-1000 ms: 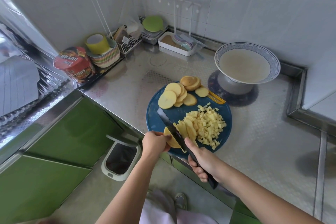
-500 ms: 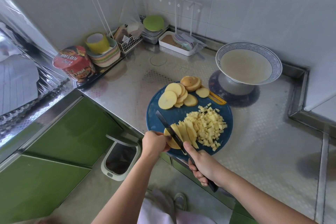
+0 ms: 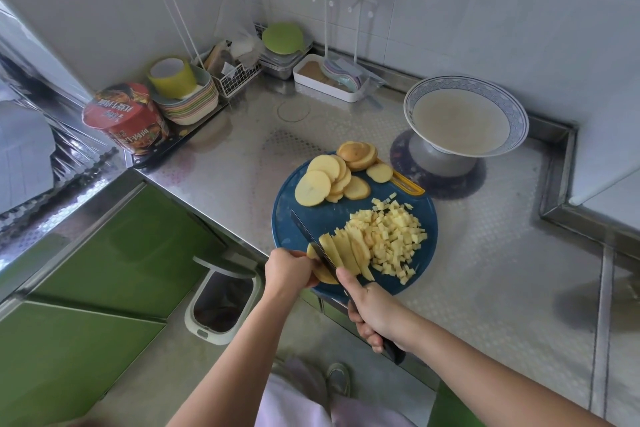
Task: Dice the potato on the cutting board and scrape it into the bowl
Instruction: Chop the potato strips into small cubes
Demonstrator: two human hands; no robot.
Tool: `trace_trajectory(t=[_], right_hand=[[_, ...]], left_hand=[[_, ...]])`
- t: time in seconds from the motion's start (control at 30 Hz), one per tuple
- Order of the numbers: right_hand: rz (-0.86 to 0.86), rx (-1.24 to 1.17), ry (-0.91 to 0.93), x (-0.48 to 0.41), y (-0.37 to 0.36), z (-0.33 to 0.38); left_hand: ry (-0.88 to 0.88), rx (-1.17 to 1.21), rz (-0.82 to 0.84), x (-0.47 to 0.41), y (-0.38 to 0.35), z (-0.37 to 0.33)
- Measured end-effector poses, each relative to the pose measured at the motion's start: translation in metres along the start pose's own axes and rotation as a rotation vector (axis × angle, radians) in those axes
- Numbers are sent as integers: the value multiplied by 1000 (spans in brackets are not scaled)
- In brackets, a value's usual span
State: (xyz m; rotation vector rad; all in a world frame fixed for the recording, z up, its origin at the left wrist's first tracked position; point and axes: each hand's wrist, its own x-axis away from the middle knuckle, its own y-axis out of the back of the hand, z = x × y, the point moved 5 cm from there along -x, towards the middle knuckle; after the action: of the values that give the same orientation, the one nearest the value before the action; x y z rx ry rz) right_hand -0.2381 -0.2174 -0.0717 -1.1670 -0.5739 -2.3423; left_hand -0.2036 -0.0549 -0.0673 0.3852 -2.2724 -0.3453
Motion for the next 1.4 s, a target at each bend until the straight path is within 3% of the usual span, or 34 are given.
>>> trace_trajectory(t=[0.4, 0.8, 1.4], right_hand=[[-105, -17, 20, -17, -10, -5], [108, -161, 22, -8, 12, 1], [136, -164, 95, 10, 8, -8]], left_hand=[[-19, 12, 3, 6, 1, -1], [-18, -40, 68, 8, 4, -2], [8, -173, 42, 4, 7, -6]])
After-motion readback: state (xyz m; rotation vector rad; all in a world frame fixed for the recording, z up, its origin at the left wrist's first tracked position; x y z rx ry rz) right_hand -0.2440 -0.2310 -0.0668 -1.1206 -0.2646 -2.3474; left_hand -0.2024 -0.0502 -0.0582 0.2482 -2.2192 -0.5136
